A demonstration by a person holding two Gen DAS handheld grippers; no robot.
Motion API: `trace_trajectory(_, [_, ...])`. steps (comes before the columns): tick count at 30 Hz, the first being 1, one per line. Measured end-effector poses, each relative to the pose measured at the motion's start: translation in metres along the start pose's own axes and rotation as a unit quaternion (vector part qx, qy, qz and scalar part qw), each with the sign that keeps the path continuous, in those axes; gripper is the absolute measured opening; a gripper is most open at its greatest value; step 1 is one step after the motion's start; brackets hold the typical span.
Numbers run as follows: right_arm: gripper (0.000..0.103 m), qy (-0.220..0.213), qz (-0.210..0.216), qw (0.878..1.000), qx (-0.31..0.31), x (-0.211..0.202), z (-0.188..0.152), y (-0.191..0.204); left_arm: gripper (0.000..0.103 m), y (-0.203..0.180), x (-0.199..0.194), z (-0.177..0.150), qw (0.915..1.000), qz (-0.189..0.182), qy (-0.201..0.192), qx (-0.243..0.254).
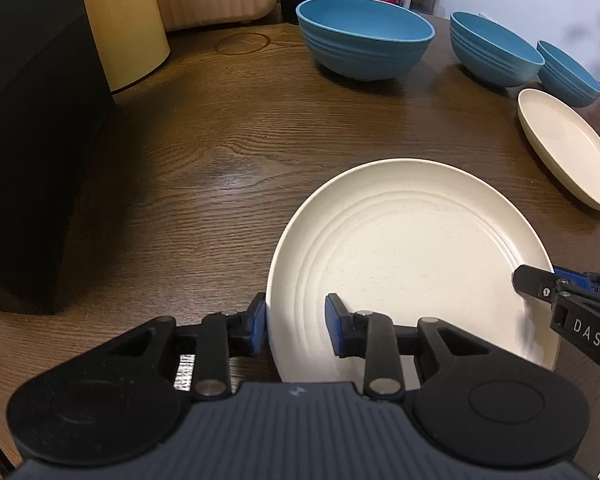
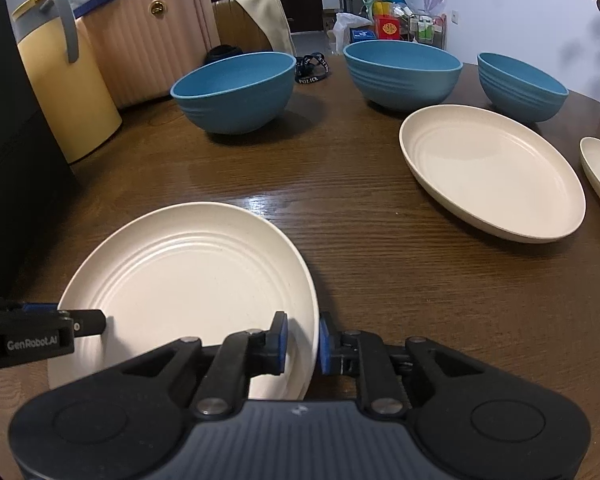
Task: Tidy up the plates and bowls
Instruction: 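Close the left tool on one cream plate rim while the right tool grips another, then open both tools to release the cream plates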
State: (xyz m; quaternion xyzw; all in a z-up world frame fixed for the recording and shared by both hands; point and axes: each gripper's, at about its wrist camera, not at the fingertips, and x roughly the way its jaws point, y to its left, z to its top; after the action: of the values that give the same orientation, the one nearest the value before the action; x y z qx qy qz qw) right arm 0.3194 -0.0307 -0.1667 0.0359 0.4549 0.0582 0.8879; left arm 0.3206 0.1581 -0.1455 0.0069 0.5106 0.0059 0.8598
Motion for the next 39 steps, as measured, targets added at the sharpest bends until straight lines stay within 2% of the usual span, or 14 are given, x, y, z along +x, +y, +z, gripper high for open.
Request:
trace_trajectory(2, [0.02,-0.002,0.001,1.0,0.0,-0.002,0.0,0.0,0.038,0.0,-0.001,-0.001,1.0,0.001,-0.001,0.0])
trace_trajectory(6, [0.053,-0.008,0.003,1.0,0.001,-0.006,0.0,0.0,0.054,0.002,-0.006,-0.001,0.9999,0.007,-0.01,-0.002])
trace_trajectory(8, [0.067,-0.011,0.004,1.0,0.003,-0.009,0.0,-0.002,0.069,0.004,-0.01,0.0,0.9998,0.009,-0.018,-0.005])
trace_trajectory(10, [0.084,-0.014,0.007,1.0,0.008,-0.012,0.002,-0.003,0.077,0.006,-0.015,0.001,0.9996,0.01,-0.027,-0.009])
trace_trajectory(15, [0.093,-0.018,0.008,1.0,0.013,-0.018,0.004,-0.006,0.097,0.009,-0.025,0.003,0.9989,0.004,-0.043,-0.019])
trace_trajectory(16, [0.099,-0.016,0.008,1.0,0.014,-0.019,0.005,-0.006,0.102,0.01,-0.027,0.003,0.9987,0.002,-0.045,-0.022])
trace_trajectory(17, [0.103,-0.013,0.008,1.0,0.015,-0.019,0.005,-0.006,0.102,0.01,-0.029,0.004,0.9985,-0.001,-0.05,-0.024])
trace_trajectory(39, [0.103,-0.024,-0.007,0.999,0.029,-0.038,0.0,-0.017,0.103,0.003,-0.046,0.005,0.9973,-0.013,-0.067,-0.027])
